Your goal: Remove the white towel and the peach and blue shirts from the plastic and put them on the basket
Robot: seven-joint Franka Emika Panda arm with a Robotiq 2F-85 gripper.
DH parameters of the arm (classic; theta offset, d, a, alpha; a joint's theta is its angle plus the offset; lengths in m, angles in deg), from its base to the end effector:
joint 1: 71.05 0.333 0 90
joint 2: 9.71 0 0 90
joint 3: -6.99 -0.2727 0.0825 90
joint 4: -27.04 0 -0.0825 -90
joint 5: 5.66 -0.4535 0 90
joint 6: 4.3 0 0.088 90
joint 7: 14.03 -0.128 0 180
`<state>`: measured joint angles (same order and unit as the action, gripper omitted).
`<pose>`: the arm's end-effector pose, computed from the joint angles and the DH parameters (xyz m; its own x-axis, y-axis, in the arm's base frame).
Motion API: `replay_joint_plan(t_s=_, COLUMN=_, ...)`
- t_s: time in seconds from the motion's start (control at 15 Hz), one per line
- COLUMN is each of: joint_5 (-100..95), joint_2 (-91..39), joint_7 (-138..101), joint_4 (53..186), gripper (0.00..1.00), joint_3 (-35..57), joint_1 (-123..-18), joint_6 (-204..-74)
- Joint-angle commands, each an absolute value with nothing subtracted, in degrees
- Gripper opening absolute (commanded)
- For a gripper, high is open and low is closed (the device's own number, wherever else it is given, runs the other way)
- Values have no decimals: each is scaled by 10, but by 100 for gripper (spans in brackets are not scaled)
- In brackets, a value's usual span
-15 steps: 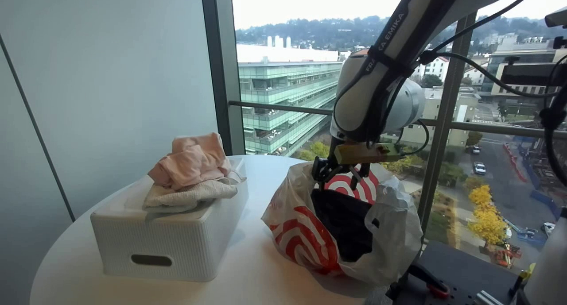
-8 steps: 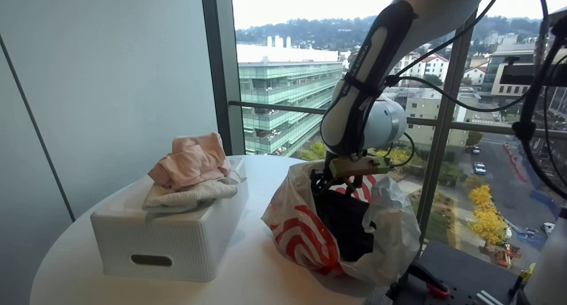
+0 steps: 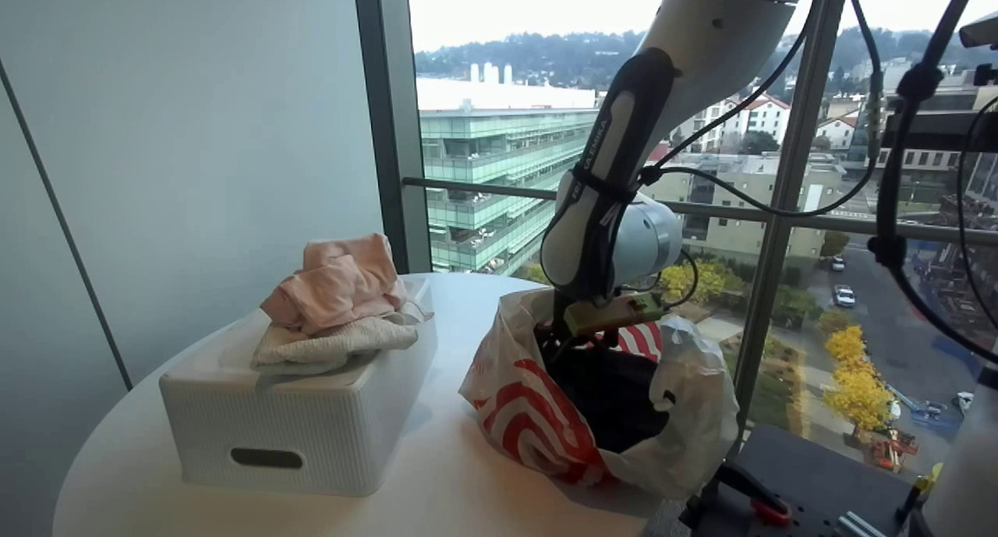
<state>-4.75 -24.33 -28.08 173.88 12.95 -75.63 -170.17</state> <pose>0.4602 -0.0906 0.0522 0.9143 -0.3964 0.0830 -0.3986 -0.9170 0.0115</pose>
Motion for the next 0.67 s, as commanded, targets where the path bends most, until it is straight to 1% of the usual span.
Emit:
replay_joint_plan(t_s=0.0, joint_5=-35, joint_2=-267, joint_7=-283, joint_4=1714, gripper=73, joint_3=157, joint_1=-731, joint_6=-1702)
replay_joint_plan(t_s=0.13, joint_5=-39, joint_2=-269, joint_7=-284, joint_4=1712, gripper=58, joint_3=161, joint_1=-726, joint_6=-1702)
replay_joint_plan(t_s=0.2, joint_5=-40, joint_2=-269, joint_7=-283, joint_4=1712, gripper=49, joint_3=162, joint_1=-725, joint_6=-1702)
replay_joint_plan(t_s=0.27, joint_5=-42, joint_2=-269, joint_7=-282, joint_4=1712, gripper=42, joint_3=162, joint_1=-725, joint_6=-1702)
replay_joint_plan(t_s=0.33, joint_5=-44, joint_2=-269, joint_7=-282, joint_4=1712, gripper=34, joint_3=161, joint_1=-725, joint_6=-1702)
replay_joint_plan(t_s=0.47, joint_5=-46, joint_2=-267, joint_7=-281, joint_4=1713, gripper=20, joint_3=160, joint_1=-726, joint_6=-1703)
replay_joint_plan(t_s=0.53, joint_5=-46, joint_2=-265, joint_7=-283, joint_4=1715, gripper=12, joint_3=162, joint_1=-725, joint_6=-1703)
replay_joint_plan(t_s=0.6, joint_5=-45, joint_2=-261, joint_7=-284, joint_4=1718, gripper=10, joint_3=163, joint_1=-725, joint_6=-1702)
